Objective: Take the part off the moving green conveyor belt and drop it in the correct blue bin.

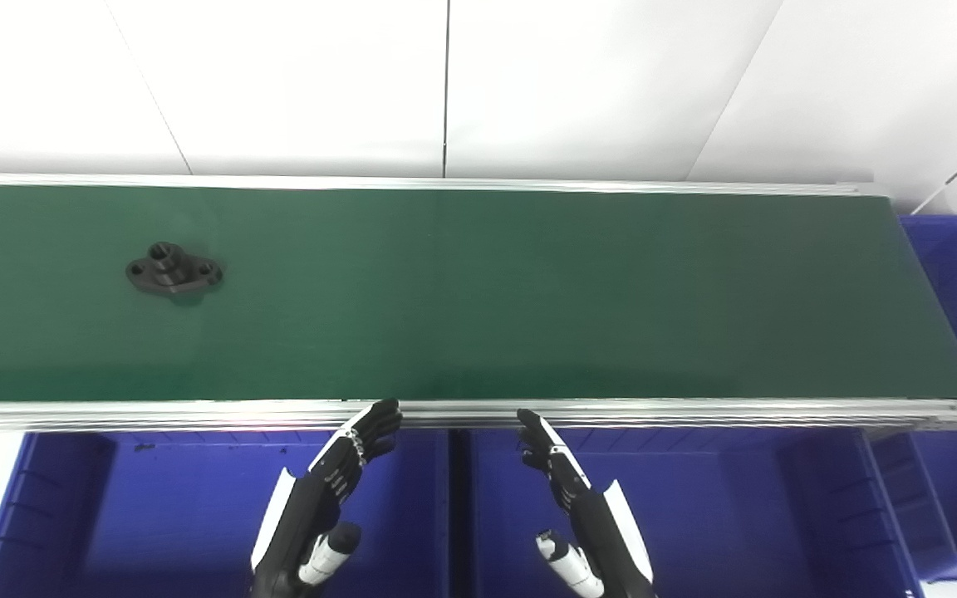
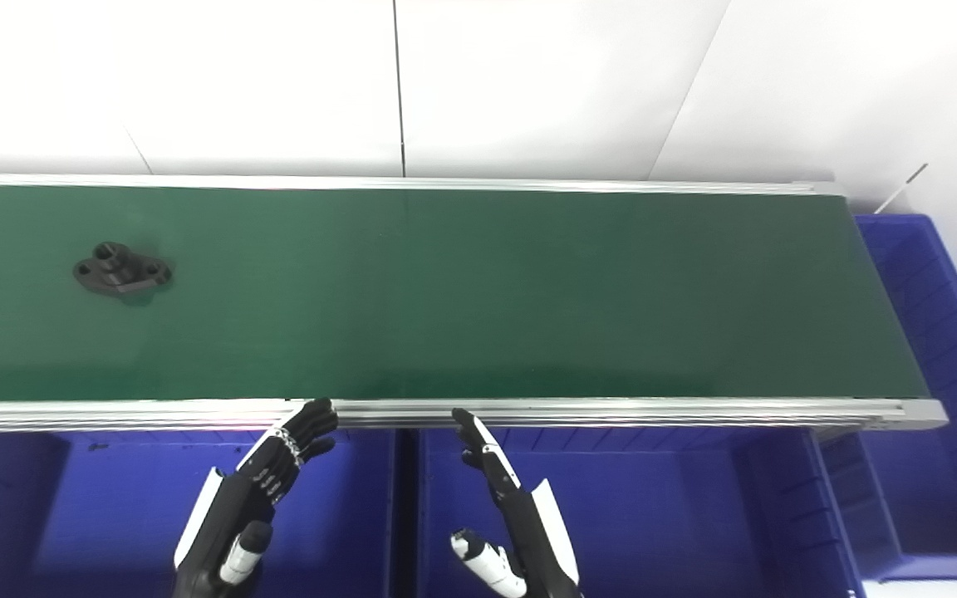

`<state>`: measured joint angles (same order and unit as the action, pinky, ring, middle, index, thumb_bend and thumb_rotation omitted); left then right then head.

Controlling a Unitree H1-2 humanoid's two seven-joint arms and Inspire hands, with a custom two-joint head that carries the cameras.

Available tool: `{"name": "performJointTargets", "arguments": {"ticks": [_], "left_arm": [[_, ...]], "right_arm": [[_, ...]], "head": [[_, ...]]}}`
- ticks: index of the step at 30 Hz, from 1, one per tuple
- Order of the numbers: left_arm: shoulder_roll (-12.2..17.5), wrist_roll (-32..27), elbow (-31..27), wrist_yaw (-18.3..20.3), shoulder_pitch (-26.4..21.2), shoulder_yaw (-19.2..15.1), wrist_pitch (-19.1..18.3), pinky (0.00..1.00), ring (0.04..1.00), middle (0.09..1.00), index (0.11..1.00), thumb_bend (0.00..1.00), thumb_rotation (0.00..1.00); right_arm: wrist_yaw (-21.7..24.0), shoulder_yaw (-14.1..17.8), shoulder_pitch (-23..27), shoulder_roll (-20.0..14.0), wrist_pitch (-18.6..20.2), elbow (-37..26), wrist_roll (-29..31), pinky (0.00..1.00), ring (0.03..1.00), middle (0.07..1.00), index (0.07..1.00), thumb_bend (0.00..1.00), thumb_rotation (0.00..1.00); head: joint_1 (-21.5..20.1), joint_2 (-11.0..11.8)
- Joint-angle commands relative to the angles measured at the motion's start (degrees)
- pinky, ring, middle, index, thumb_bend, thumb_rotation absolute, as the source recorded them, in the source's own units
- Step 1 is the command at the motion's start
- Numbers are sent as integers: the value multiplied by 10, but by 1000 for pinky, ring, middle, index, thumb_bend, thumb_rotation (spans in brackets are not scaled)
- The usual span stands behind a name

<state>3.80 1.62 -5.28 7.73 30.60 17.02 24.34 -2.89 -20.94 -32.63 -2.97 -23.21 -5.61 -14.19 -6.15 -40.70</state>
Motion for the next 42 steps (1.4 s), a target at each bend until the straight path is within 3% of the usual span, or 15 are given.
{"name": "performJointTargets", "arguments": {"ticks": [1,7,8,9,10,12,21,32,33,37,38,40,42], "left_arm": [[0,-3,-9,2,-1,1,25,842,874,862,848,920,898],[-7,4,15,-6,-2,2,26,810,857,849,830,932,883],[-8,8,24,-10,-5,2,26,808,857,848,829,933,882],[-9,12,30,-13,-7,3,26,797,850,842,822,940,884],[-10,14,40,-16,-10,4,26,791,847,840,818,944,886],[-11,16,57,-22,-16,7,26,782,843,836,811,956,887],[-12,22,85,-46,-33,21,26,772,813,805,788,975,897],[-18,41,72,-70,-35,44,26,729,793,793,764,971,887],[-19,42,68,-71,-36,46,26,725,796,797,766,966,886],[-22,41,50,-73,-35,50,26,735,803,803,779,946,872],[-22,41,46,-74,-35,49,26,747,811,807,785,951,859],[-26,42,31,-71,-32,48,26,765,826,818,796,962,848],[-27,42,19,-68,-31,47,26,782,837,827,809,964,843]], "right_arm": [[-2,-2,0,0,-35,-4,3,883,937,960,945,887,978],[-14,-10,8,-11,-37,23,12,885,928,959,934,895,980],[-19,-12,12,-14,-37,31,15,885,926,958,933,899,981],[-23,-14,16,-16,-37,38,17,882,924,956,932,899,979],[-30,-18,19,-20,-37,47,19,881,922,955,932,899,979],[-44,-27,28,-28,-37,62,21,863,916,947,932,891,978],[-105,-66,57,-60,-37,95,28,819,896,934,931,896,977],[-109,-68,50,-83,-37,60,37,819,911,947,943,890,986],[-107,-65,49,-86,-37,55,37,812,906,945,944,883,973],[-106,-59,45,-91,-37,34,37,802,892,928,941,864,960],[-104,-58,43,-91,-37,29,39,819,895,926,936,859,957],[-95,-52,38,-90,-37,10,41,831,895,927,934,858,970],[-87,-44,34,-91,-37,-8,34,833,891,928,937,846,986]], "head": [[5,8],[32,60],[41,79],[43,83],[52,109],[63,129],[86,140],[113,89],[116,68],[102,26],[102,26],[91,-5],[88,-20]]}}
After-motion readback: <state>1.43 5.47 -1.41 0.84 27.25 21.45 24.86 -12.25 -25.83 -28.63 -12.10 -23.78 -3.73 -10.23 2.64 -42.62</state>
